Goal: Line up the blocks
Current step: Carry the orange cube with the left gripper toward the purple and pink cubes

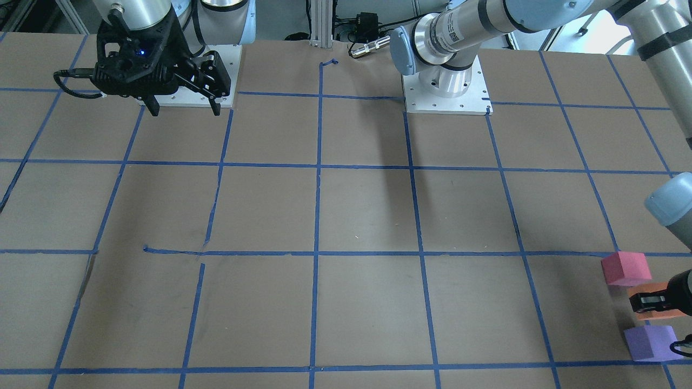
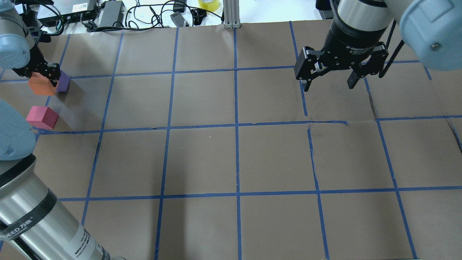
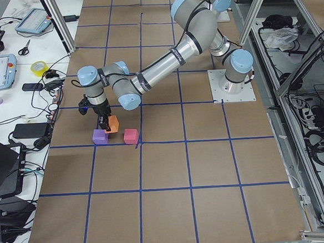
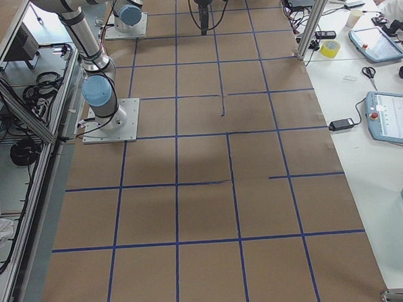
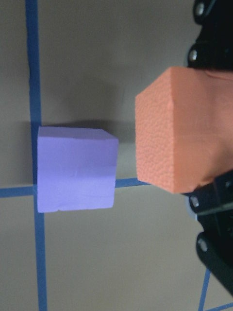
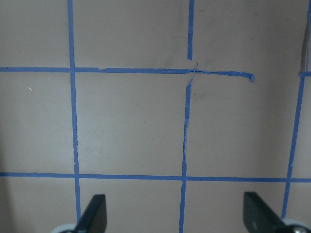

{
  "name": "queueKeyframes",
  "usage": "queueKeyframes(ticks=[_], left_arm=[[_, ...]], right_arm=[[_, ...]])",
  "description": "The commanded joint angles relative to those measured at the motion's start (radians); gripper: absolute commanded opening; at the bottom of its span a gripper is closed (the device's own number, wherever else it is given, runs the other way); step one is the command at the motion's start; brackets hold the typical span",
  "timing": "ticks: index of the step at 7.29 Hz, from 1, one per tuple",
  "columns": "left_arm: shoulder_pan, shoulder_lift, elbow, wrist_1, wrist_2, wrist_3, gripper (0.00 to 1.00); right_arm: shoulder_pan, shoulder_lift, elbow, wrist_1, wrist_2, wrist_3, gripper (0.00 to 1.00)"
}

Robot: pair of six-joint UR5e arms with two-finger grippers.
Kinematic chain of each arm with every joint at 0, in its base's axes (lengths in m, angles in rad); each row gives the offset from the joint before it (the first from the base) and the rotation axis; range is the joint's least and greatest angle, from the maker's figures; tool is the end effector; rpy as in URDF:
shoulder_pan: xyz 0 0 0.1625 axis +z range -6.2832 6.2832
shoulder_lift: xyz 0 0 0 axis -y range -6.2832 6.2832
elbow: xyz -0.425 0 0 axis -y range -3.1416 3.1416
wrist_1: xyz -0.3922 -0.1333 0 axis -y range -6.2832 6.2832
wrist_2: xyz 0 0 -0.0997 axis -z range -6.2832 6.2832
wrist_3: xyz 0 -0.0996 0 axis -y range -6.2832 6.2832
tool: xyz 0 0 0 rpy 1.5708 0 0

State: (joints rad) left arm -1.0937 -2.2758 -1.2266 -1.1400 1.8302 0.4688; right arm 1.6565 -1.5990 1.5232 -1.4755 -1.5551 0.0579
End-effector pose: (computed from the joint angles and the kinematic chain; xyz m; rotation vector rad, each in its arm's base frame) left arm 0.2480 -0.7144 0.2587 -0.0251 2.8778 0.0813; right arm 0.1752 -0.4635 0.5155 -0.0432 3.1269 0.0322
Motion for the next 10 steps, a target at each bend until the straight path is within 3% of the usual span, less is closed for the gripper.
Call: queueKeyframes(ticks=[1, 4, 10], left_arm=[[0.008, -0.037, 0.062, 0.002, -0.021, 0.007, 0.00], [0.032, -0.050, 0.044, -0.061, -0.032, 0.008, 0.00], [0.035, -0.019, 0.021, -0.047, -0.032, 0.019, 0.00]], right_arm=[[-0.001, 0.002, 0.000, 0.000, 0.001, -0.001, 1.00], [-0.003, 0.004, 0.000, -0.002, 0.001, 0.000, 1.00], [-0.003, 0.002, 0.000, 0.000, 0.001, 0.000, 1.00]])
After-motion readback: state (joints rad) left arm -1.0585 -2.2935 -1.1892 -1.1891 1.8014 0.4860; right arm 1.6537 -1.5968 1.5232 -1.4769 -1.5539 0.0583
